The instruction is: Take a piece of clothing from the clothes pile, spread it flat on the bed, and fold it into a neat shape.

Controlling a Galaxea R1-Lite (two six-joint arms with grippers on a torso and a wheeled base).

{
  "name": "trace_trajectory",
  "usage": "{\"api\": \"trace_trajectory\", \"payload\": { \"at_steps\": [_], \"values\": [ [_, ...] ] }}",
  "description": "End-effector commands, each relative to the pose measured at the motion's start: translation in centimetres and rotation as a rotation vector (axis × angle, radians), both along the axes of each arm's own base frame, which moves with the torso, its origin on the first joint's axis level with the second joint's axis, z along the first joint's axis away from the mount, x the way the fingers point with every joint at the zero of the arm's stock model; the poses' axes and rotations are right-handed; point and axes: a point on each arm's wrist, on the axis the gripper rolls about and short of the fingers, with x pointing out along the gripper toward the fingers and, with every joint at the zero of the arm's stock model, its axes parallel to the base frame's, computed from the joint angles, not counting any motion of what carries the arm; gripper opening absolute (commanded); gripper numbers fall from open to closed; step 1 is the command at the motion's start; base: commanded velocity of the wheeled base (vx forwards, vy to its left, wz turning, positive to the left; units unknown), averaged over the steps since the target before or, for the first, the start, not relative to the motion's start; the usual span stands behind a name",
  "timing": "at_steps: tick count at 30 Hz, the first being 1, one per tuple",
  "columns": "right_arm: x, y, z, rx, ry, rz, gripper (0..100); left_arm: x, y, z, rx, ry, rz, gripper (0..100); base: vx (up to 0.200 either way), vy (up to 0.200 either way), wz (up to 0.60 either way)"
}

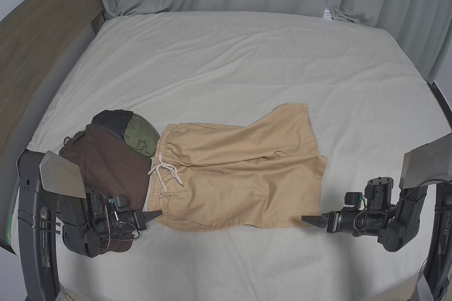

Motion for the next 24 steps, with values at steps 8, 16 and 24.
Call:
{"api": "trace_trajectory", "payload": {
  "at_steps": [8,16,24],
  "values": [
    [0.4,-0.4,-2.1,-0.007,0.056,-0.013,100,0.0,0.0,-0.1,0.000,0.004,0.000,0,0.000,0.000,0.00],
    [0.8,0.0,-2.1,0.073,0.086,0.019,100,0.0,0.0,-0.1,0.000,0.004,0.002,0,0.000,0.000,0.00],
    [1.4,0.2,-2.7,0.119,0.048,0.008,100,0.0,0.0,-0.1,0.000,0.004,0.002,0,0.000,0.000,0.00]
  ]
}}
